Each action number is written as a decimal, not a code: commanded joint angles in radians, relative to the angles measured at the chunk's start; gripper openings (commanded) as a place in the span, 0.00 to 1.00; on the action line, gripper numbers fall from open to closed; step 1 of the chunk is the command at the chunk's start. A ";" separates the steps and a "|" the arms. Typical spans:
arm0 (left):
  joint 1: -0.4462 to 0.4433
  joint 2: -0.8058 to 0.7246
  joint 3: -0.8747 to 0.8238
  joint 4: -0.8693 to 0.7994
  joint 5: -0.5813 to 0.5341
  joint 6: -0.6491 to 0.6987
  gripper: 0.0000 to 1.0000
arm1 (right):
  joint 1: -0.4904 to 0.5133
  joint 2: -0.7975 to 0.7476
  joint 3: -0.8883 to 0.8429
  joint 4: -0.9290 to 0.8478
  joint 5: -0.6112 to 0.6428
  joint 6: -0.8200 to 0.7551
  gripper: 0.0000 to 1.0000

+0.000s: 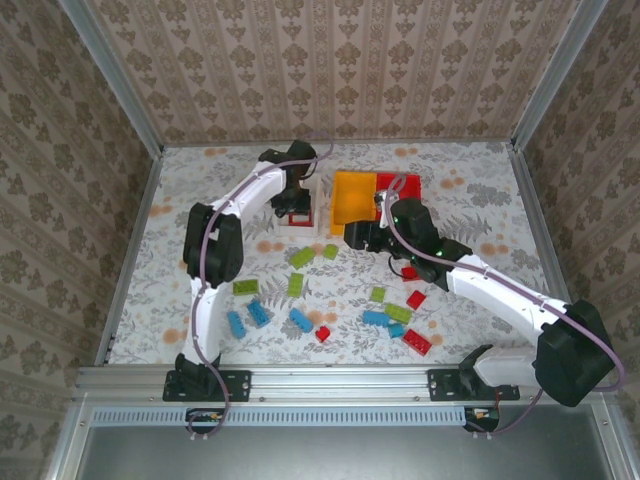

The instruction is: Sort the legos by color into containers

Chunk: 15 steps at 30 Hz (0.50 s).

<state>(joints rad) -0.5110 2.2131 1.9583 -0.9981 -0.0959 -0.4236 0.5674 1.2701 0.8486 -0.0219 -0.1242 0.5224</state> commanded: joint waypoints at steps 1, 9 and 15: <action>-0.004 -0.123 -0.013 -0.019 0.009 -0.037 0.42 | 0.017 -0.001 -0.010 -0.125 0.045 -0.028 0.68; -0.025 -0.421 -0.282 0.128 0.180 -0.015 0.55 | 0.048 0.039 0.054 -0.508 0.169 0.035 0.62; -0.121 -0.728 -0.677 0.341 0.387 0.048 0.61 | 0.051 0.105 0.055 -0.692 0.112 0.146 0.68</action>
<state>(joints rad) -0.5896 1.5688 1.4071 -0.7597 0.1482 -0.4183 0.6136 1.3277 0.8715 -0.5690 -0.0048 0.5877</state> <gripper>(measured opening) 0.604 0.676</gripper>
